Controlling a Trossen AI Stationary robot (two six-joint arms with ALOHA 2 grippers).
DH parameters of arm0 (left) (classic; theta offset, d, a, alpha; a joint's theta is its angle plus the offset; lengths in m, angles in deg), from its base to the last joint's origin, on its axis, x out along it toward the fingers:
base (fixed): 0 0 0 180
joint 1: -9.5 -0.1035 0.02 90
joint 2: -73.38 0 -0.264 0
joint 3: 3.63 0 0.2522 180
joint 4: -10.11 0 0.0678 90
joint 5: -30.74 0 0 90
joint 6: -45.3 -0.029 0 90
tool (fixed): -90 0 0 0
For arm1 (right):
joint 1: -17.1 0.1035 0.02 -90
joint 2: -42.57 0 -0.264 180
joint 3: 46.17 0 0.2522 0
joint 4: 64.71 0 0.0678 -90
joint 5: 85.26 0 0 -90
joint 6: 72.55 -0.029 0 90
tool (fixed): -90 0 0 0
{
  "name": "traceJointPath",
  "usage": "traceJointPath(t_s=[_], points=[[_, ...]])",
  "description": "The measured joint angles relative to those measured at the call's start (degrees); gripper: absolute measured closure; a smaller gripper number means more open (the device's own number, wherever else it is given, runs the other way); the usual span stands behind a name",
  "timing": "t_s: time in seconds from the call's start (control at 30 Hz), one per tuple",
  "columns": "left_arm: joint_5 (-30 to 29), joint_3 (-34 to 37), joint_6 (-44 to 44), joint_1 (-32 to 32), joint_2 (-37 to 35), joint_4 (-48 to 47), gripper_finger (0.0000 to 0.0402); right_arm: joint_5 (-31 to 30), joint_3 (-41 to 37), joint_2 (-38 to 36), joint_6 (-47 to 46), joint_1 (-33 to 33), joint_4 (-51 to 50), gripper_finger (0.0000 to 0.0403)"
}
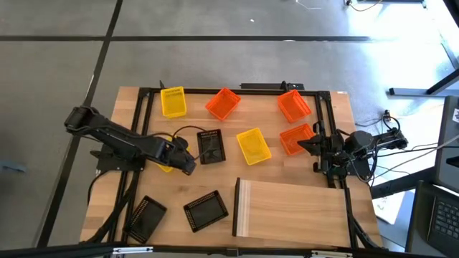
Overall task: Stack baskets on shelf by color
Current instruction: Put the bottom left yellow bin on the shelf
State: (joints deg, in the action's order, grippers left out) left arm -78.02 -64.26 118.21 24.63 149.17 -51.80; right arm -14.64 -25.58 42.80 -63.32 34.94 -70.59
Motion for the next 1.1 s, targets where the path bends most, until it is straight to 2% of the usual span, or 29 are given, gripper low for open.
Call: traceJointPath(t_s=[0.6, 0.83, 1.1], points=[[-0.2, 0.0, 0.0, 0.0, 1.9, -3.2, 0.0307, 0.0, 0.0, 0.0, 0.0, 0.0, -0.1, 0.0402], [2.9, 2.3, 0.1, 0.0, 5.9, 0.0, 0.0307, 0.0, 0.0, 0.0, 0.0, 0.0, -0.2, 0.0402], [3.4, 2.3, 0.0, 0.0, 11.3, 1.5, 0.0309, 0.0, 0.0, 0.0, 0.0, 0.0, -0.2, 0.0402]])
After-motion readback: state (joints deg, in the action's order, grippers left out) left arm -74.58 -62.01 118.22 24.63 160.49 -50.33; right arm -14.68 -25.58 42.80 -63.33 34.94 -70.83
